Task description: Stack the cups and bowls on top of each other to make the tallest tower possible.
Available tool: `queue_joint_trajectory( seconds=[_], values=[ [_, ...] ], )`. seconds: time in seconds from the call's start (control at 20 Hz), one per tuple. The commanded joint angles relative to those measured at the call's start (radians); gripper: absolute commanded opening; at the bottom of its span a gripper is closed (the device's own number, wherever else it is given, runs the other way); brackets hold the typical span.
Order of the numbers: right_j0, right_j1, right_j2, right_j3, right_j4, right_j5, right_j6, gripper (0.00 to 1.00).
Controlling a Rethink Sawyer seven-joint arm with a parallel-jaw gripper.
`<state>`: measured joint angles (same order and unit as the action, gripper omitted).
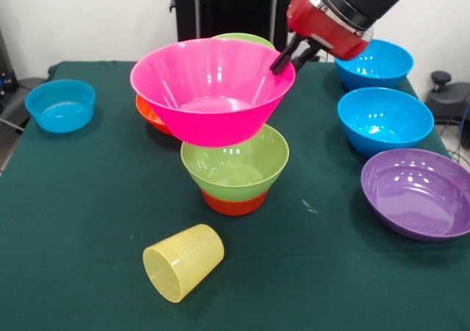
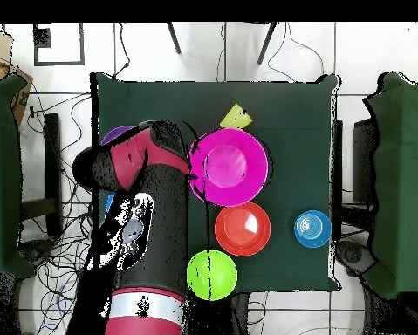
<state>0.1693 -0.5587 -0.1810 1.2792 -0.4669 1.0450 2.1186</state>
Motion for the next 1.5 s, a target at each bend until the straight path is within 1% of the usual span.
queue_joint_trajectory(
  seconds=[0.05, 0.25, 0.55, 0.75, 1.05, 1.2, 1.35, 1.5],
  values=[
    [0.031, 0.04, 0.004, -0.073, 0.042, 0.074, 0.221, 0.0],
    [0.046, 0.075, -0.016, -0.088, 0.056, 0.05, 0.242, 0.0],
    [0.06, 0.103, -0.042, -0.088, 0.079, 0.015, 0.252, 0.0],
    [0.063, 0.127, -0.056, -0.076, 0.084, -0.035, 0.26, 0.0],
    [0.054, 0.124, -0.053, -0.035, 0.094, -0.089, 0.246, 0.0],
    [0.058, 0.134, -0.058, -0.035, 0.089, -0.088, 0.249, 0.0],
    [0.073, 0.165, -0.073, -0.046, 0.072, -0.091, 0.275, 0.0],
    [0.082, 0.181, -0.079, -0.059, 0.076, -0.086, 0.291, 0.0]
  ],
)
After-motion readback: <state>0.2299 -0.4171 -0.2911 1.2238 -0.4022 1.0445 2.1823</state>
